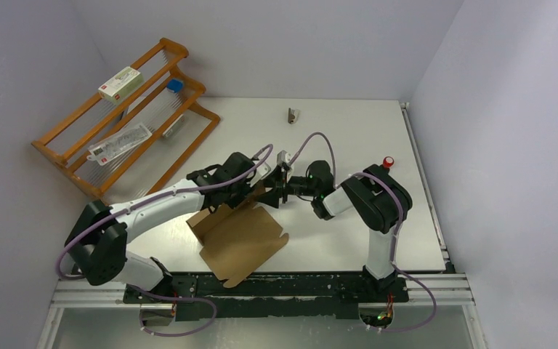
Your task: Fold the paper box
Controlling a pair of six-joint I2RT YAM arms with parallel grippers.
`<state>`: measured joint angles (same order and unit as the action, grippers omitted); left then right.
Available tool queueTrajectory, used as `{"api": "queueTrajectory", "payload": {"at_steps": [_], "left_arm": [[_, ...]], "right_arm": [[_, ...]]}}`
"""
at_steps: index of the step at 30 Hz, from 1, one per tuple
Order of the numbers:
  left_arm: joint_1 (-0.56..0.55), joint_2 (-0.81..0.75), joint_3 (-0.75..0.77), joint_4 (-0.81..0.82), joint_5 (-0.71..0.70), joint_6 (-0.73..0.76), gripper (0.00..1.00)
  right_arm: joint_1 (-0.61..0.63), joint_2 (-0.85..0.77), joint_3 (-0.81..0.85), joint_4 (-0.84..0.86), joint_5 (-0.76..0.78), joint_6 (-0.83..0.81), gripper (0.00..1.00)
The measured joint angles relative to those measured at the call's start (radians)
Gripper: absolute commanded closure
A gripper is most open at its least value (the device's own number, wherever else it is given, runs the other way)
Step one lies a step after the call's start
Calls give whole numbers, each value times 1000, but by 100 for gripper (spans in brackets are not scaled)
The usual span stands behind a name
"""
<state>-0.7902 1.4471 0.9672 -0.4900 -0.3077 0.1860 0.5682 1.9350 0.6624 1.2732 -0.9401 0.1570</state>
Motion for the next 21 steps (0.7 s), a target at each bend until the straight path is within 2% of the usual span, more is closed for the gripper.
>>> {"api": "queueTrajectory", "payload": {"at_steps": [6,13,21], "left_arm": [[11,-94,0,-21,-1,-8,36],[11,-228,0,-50,2,-45,35],[11,-233,0,-89,19,-93,35]], "right_arm": [[-2,-46,-44,-40,84,-38,41],[-2,-121,-47,-125,151,-105,45],[3,-121,-38,-179,221,-146,42]]}}
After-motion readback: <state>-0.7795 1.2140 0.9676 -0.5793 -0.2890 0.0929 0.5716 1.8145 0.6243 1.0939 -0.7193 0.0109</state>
